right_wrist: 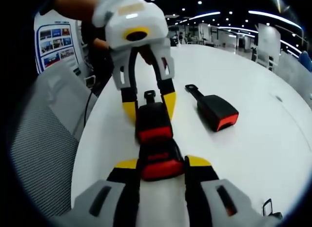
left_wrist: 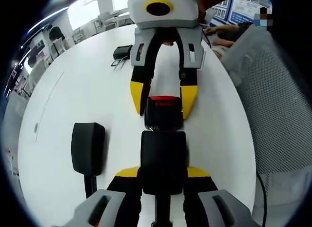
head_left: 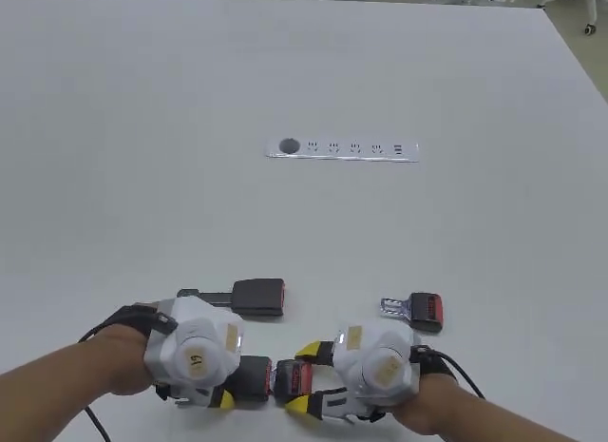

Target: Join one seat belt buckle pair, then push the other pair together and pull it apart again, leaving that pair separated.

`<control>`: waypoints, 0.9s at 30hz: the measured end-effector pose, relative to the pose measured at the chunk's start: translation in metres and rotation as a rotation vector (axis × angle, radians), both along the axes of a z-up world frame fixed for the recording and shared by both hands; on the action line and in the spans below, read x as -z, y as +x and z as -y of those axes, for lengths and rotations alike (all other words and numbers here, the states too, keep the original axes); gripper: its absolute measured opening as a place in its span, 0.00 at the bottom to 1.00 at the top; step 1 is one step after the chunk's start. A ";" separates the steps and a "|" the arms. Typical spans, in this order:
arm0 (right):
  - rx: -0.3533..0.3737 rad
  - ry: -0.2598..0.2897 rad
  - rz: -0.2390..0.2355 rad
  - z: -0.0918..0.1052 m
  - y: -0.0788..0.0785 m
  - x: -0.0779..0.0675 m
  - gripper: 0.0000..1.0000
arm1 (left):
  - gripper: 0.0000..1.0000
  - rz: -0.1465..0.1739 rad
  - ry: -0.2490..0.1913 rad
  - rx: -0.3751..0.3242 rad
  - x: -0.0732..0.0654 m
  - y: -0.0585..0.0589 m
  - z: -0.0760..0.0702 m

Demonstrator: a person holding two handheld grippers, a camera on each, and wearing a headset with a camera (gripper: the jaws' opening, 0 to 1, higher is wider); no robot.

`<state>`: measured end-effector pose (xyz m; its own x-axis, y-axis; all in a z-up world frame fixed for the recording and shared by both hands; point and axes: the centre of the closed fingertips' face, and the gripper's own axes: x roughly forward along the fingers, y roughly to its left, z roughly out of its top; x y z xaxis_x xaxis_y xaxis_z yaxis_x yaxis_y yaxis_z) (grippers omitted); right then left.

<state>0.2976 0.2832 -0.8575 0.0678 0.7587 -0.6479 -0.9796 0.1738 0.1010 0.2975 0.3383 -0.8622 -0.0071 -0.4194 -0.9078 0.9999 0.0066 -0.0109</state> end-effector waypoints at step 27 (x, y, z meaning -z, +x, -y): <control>-0.002 -0.039 0.040 0.005 -0.005 0.001 0.34 | 0.33 0.011 -0.041 0.031 -0.001 -0.001 -0.001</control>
